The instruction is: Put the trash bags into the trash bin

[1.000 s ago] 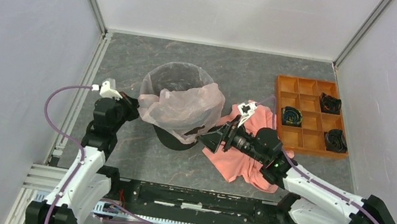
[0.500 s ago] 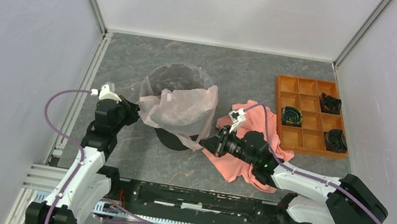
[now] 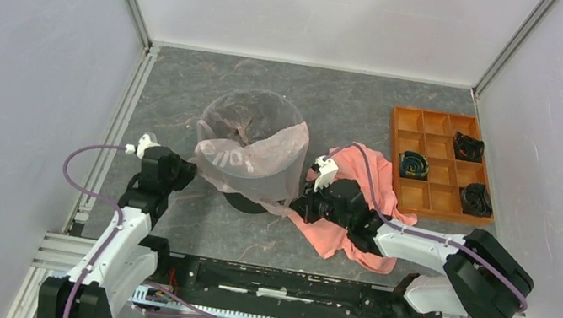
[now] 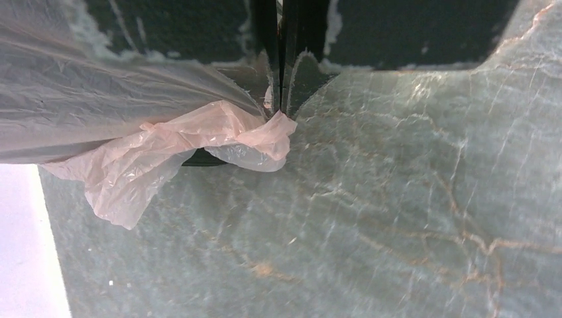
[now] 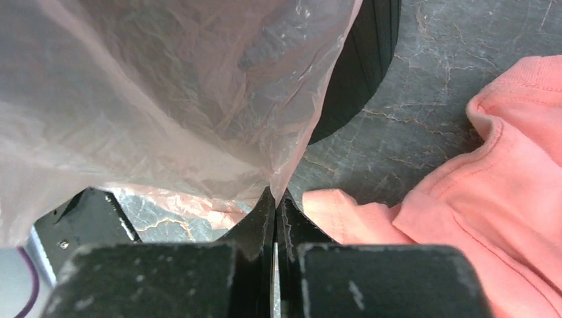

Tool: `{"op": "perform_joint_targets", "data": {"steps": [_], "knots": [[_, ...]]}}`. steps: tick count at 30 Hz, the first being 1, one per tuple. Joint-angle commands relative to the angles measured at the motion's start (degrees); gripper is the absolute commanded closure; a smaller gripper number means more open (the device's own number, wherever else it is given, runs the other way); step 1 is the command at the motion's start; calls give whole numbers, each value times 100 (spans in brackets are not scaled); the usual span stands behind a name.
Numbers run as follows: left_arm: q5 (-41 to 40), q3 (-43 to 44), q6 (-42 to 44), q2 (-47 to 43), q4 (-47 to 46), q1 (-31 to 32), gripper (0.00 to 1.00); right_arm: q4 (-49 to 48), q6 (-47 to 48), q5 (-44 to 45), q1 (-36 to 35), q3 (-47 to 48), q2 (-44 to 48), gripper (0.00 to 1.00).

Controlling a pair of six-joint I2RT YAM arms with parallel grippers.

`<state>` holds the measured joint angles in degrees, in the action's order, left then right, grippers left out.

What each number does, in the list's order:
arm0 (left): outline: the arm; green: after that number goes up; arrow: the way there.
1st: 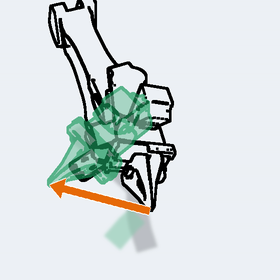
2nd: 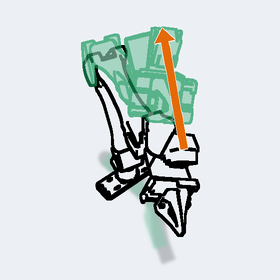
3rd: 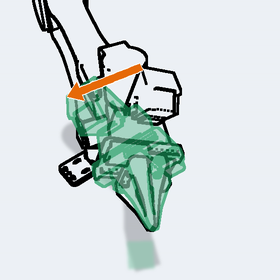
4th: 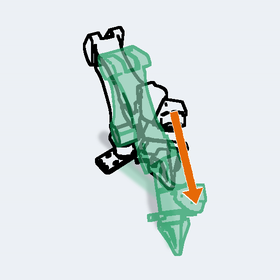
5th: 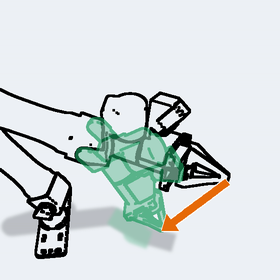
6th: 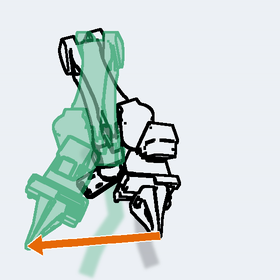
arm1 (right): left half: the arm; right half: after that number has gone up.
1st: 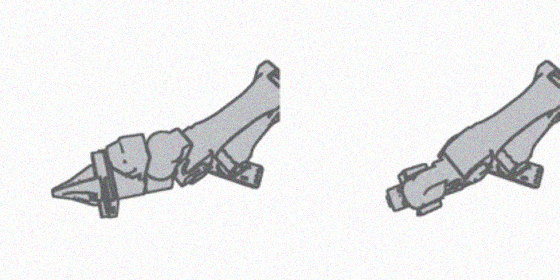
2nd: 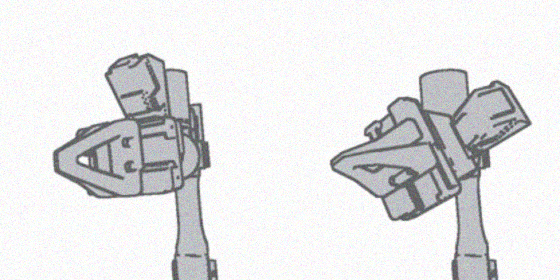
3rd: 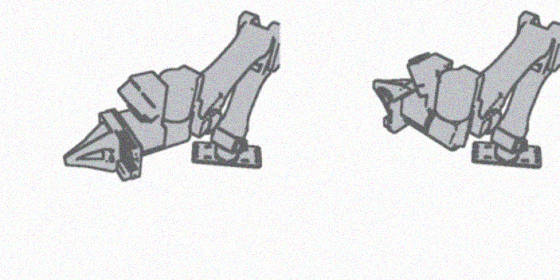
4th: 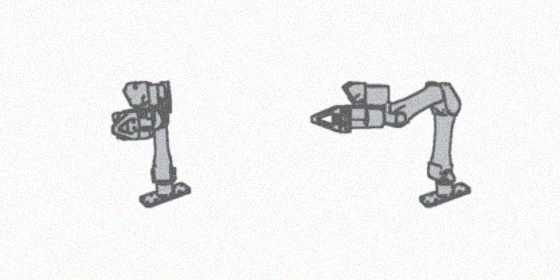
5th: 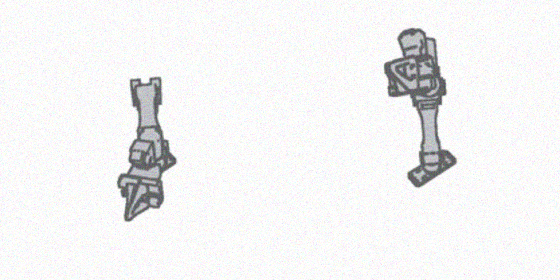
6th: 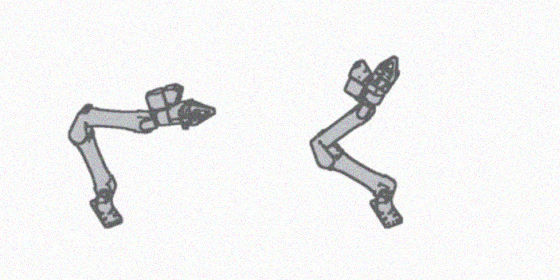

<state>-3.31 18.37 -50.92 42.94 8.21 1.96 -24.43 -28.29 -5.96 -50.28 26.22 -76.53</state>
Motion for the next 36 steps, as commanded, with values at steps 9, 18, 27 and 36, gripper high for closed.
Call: {"op": "perform_joint_targets", "data": {"steps": [9,18,27,36], "knots": [[-622,-836,-1323,-885,400,-37,98,63,291,-153,395,144,-101,95],[-1453,347,-860,-1702,1800,-37,32,1230,1197,217,493,487,526,57],[-2601,1612,-495,-2355,2794,-37,17,2190,1760,745,494,701,1315,32],[-896,3494,2330,-1926,1627,87,15,2615,2003,1314,502,843,1862,15]]}}
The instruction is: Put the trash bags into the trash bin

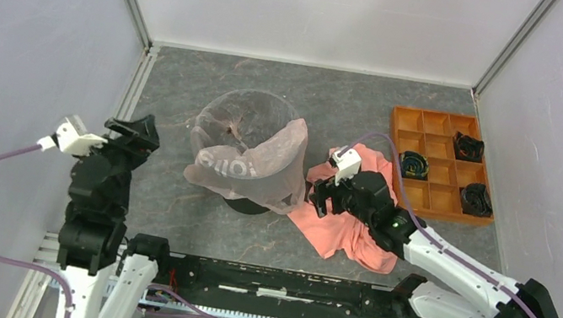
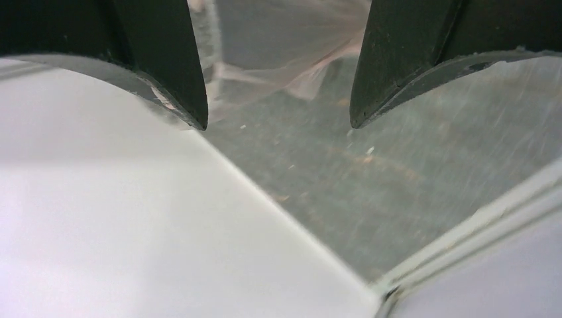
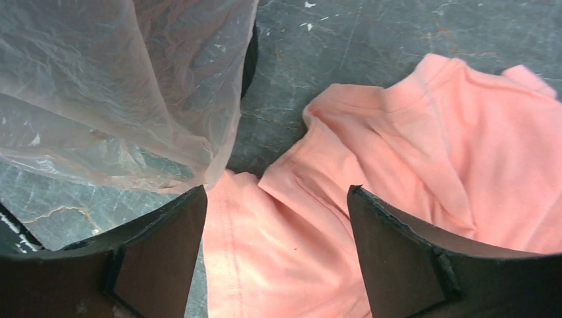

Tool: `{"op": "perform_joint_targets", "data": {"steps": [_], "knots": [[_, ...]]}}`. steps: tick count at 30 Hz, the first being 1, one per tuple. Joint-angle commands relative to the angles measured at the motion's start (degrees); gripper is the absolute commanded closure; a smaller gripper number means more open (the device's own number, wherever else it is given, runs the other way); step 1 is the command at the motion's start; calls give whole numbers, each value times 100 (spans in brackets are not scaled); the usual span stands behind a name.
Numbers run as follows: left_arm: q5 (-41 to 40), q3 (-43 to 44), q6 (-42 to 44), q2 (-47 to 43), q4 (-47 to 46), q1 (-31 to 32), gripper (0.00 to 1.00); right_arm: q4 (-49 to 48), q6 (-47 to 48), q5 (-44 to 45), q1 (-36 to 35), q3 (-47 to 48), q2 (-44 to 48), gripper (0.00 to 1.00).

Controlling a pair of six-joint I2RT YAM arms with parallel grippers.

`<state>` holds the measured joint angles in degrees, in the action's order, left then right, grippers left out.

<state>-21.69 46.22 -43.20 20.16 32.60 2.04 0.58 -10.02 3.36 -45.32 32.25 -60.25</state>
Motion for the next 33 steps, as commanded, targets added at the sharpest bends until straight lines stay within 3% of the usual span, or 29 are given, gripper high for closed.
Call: {"op": "perform_joint_targets", "data": {"steps": [1,5,9,11,13,14,18,21,24,29,33], "knots": [[1305,884,1707,581,-1004,97,14,73,171,385,6,239,268,14],[3310,1551,2024,1591,-1410,110,12,-14,204,461,12,262,292,11],[5083,2047,1806,2881,-1617,104,12,-185,282,559,71,282,164,9],[5985,2177,1542,3473,-1776,156,18,-214,272,483,121,312,46,9],[6375,2183,1374,3803,-2008,510,20,-223,224,389,157,319,-10,9],[6202,2190,1496,3859,-2035,886,21,-248,190,356,169,288,-18,9],[4294,2137,2267,3853,-1622,2508,22,-430,29,196,241,100,9,9],[3562,1935,2319,3939,-1220,2805,29,-445,-56,34,311,80,-30,9],[3365,1574,2239,4017,-1132,3009,34,-494,-150,-132,358,58,-62,10],[3136,1110,2086,4217,-1169,3175,56,-672,-346,-323,367,49,-177,11],[3523,393,1631,4192,-1926,3328,64,-814,-575,-633,373,21,-317,13]]}}
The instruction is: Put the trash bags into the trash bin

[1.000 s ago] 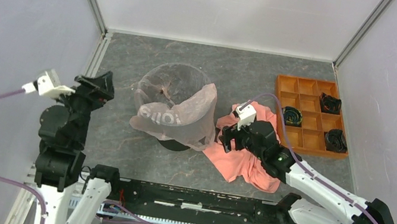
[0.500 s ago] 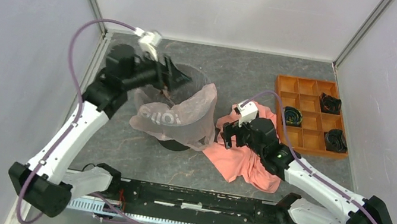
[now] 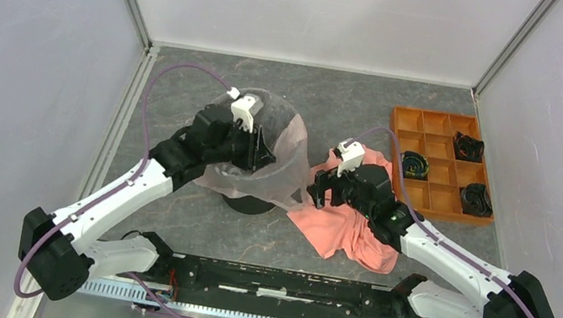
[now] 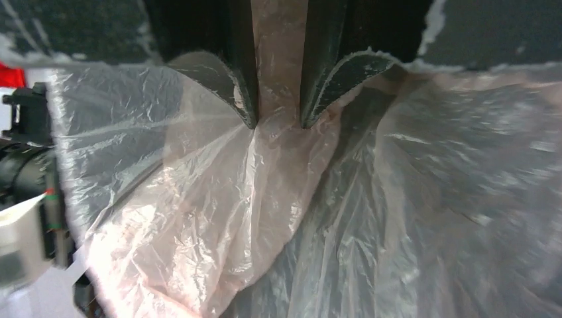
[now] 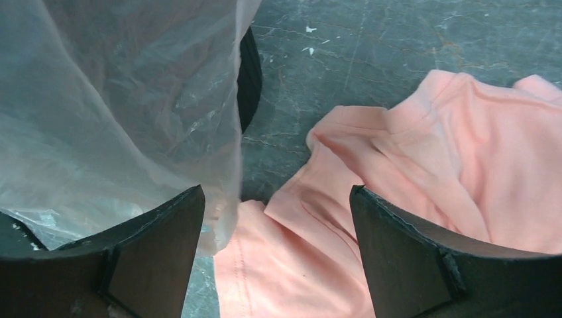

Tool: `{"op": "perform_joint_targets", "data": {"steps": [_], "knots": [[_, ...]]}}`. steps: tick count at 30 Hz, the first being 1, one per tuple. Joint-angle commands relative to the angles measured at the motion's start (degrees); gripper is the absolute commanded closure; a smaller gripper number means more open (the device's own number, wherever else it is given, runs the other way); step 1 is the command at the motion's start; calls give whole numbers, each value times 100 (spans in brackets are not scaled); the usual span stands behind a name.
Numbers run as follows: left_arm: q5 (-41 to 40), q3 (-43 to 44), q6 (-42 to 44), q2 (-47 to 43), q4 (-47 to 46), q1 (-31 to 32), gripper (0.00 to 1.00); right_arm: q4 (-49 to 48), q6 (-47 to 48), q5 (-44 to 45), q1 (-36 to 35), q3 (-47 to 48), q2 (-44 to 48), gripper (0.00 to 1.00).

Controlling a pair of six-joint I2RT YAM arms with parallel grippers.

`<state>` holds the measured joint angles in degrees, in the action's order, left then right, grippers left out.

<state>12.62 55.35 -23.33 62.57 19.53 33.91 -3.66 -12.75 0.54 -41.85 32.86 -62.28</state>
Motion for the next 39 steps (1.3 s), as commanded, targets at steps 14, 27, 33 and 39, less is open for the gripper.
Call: {"op": "perform_joint_targets", "data": {"steps": [14,27,33,39], "knots": [[-764,72,-241,-303,465,230,45,-752,-648,-808,26,-50,-416,14],[-2554,928,255,-100,1002,226,56,-474,-462,-563,20,128,-169,14],[-3294,340,459,547,-14,206,68,-887,-779,-1017,10,14,-258,15],[-3403,416,477,1276,86,203,77,-987,-918,-1181,5,-17,-343,17]]}}
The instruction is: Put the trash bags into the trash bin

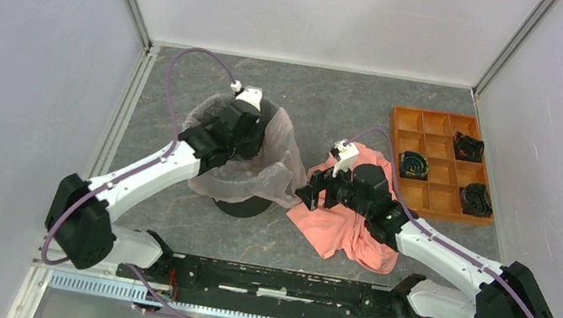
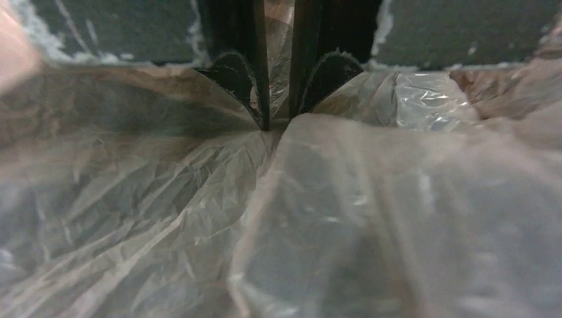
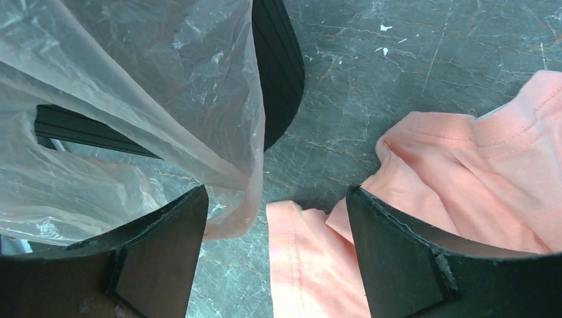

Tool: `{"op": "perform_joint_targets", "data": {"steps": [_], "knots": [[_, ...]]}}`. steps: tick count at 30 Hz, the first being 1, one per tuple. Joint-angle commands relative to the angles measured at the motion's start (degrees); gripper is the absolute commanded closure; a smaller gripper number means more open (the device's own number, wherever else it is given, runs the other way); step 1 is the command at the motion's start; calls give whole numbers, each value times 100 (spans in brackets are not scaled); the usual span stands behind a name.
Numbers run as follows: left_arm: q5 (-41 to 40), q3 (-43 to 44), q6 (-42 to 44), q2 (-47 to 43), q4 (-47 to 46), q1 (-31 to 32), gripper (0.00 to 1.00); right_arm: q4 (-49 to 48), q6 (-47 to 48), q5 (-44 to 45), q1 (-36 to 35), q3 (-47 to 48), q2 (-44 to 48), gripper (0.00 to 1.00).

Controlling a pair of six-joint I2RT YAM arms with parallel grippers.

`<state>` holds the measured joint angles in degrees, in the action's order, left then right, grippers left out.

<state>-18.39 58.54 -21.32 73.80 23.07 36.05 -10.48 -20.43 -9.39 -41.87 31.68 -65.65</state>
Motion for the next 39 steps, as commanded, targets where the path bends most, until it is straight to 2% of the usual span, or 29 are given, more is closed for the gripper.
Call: {"op": "perform_joint_targets", "data": {"steps": [1,5,11,14,18,24,30,33,39], "knots": [[-250,183,277,137,-158,-11,77,-293,-124,-167,8,101,15,17],[36,486,254,-363,207,-11,74,-68,122,23,4,207,60,17],[599,547,61,-1466,677,-10,54,106,408,362,10,376,18,16],[701,439,-50,-2030,757,-11,46,12,468,295,9,608,-252,16],[769,534,-81,-2627,915,-11,41,16,826,620,9,1066,-869,14],[702,889,57,-3174,1210,-11,29,-1362,2066,102,-445,1190,-1649,6],[633,1058,78,-3697,1282,-10,23,-2431,3523,-564,-1009,1433,-2341,3],[580,1216,111,-3916,1413,-11,20,-2763,3746,-1007,-1156,1838,-2872,3],[369,1359,295,-4331,1446,-11,16,-2769,3890,-1459,-1655,3120,-3999,2]]}}
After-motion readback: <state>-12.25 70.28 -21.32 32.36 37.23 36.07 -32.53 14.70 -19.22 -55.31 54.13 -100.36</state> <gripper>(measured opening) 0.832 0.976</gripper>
